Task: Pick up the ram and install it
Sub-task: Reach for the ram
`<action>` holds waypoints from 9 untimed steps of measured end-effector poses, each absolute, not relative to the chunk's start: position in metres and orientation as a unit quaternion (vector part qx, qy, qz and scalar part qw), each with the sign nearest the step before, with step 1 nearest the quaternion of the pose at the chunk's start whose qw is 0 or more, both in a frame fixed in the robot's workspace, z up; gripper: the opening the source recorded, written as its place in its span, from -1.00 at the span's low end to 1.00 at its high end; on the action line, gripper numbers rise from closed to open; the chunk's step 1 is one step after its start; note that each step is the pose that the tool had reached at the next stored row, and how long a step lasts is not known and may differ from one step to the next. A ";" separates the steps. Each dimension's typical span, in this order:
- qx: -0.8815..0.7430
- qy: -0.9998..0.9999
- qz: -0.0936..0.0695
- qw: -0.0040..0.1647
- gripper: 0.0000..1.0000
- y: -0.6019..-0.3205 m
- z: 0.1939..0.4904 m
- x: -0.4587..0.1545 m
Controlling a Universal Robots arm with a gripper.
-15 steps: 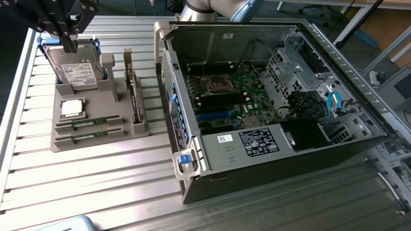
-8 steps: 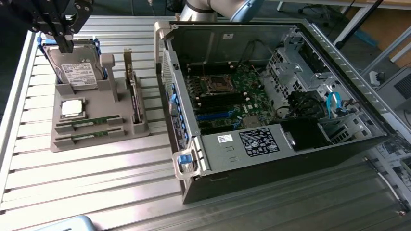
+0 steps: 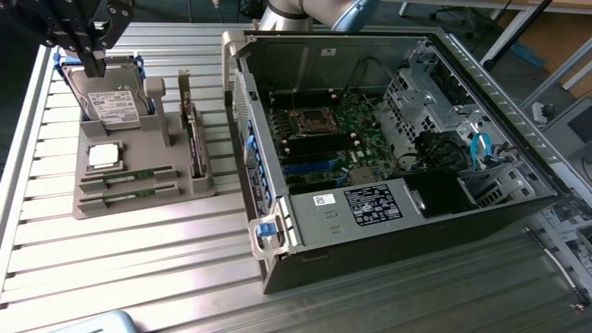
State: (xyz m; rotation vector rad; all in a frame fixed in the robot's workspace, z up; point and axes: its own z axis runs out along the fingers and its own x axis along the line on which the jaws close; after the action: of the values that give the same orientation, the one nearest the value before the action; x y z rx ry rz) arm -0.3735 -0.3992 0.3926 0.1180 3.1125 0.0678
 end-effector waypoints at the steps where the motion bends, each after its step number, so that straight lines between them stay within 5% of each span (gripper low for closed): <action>1: 0.038 0.999 0.022 0.013 -0.79 -0.400 0.393 -0.373; 9: 0.038 0.999 0.022 0.013 -0.79 -0.409 0.393 -0.373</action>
State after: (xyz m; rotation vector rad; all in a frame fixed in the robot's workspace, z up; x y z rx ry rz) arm -0.3734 -0.4091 0.3926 0.1180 3.1125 0.0677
